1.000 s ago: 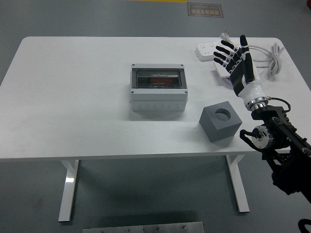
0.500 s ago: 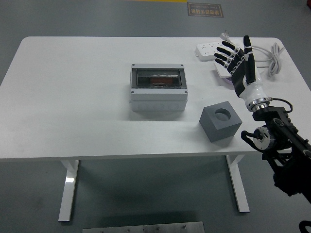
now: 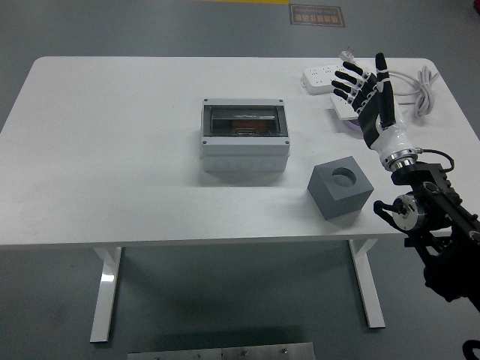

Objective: Fetch the battery,place it into the box,close the lid of the box

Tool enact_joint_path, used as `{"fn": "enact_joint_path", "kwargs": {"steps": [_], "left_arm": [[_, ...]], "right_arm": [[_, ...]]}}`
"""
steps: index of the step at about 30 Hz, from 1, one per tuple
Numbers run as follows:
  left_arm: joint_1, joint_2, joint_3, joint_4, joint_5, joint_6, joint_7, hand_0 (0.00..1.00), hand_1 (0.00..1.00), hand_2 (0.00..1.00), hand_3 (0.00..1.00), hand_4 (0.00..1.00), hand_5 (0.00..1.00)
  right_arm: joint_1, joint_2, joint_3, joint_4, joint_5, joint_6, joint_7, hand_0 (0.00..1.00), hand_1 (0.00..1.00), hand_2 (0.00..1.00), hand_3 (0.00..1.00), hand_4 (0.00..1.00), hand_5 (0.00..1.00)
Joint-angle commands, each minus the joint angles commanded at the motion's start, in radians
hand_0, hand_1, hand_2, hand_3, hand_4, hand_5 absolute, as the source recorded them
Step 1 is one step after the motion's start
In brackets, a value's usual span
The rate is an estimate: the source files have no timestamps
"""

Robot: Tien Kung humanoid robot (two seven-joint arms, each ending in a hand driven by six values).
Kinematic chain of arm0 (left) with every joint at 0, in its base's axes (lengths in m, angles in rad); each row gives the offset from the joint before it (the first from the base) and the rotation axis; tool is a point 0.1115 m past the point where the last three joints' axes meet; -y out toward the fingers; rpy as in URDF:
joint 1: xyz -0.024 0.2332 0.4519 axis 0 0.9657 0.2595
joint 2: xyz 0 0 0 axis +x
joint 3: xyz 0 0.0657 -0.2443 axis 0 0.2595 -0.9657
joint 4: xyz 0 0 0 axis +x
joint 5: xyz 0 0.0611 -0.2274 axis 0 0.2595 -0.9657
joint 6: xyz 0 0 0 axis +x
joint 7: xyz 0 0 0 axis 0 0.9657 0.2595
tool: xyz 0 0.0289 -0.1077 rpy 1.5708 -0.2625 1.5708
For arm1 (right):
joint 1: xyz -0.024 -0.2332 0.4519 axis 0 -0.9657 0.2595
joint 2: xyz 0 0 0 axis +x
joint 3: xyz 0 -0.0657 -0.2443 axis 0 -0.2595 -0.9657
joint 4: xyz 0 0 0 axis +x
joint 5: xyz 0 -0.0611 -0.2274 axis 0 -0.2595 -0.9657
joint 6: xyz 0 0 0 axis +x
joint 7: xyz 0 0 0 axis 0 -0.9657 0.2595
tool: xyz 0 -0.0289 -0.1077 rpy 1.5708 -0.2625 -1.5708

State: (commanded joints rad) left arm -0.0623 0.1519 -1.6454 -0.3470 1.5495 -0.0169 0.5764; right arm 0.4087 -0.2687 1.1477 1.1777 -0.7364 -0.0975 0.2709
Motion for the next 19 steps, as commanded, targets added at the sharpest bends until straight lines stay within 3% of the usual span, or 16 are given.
{"fn": "enact_joint_path", "kwargs": {"steps": [5,6,11,12,19], "left_arm": [[-0.002,-0.003,0.0,0.001,0.001,-0.001,-0.001,0.535,0.638,0.49,0.546,0.266,0.002],[-0.002,-0.003,-0.001,0.001,0.002,-0.001,-0.002,0.56,0.646,0.494,0.537,0.367,0.002],[-0.004,-0.002,0.0,0.0,0.0,0.003,-0.002,0.56,0.646,0.494,0.537,0.367,0.002],[-0.004,-0.002,0.0,0.0,-0.001,0.003,-0.003,0.573,0.661,0.5,0.542,0.446,0.026],[-0.004,-0.003,0.002,0.0,-0.004,0.005,-0.004,0.573,0.661,0.5,0.542,0.446,0.026]], "right_arm": [[0.004,-0.003,-0.011,0.002,-0.01,-0.004,-0.006,0.833,0.743,0.736,0.748,0.998,0.998],[0.005,-0.004,-0.013,0.003,-0.017,-0.004,-0.009,0.834,0.741,0.735,0.744,0.998,0.998],[0.01,-0.012,-0.019,0.01,-0.055,-0.008,-0.024,0.834,0.741,0.735,0.744,0.998,0.998],[0.01,-0.013,-0.019,0.011,-0.058,-0.009,-0.025,0.835,0.74,0.731,0.735,0.998,0.998],[0.006,-0.016,-0.008,0.016,-0.067,-0.012,-0.027,0.835,0.74,0.731,0.735,0.998,0.998]]}}
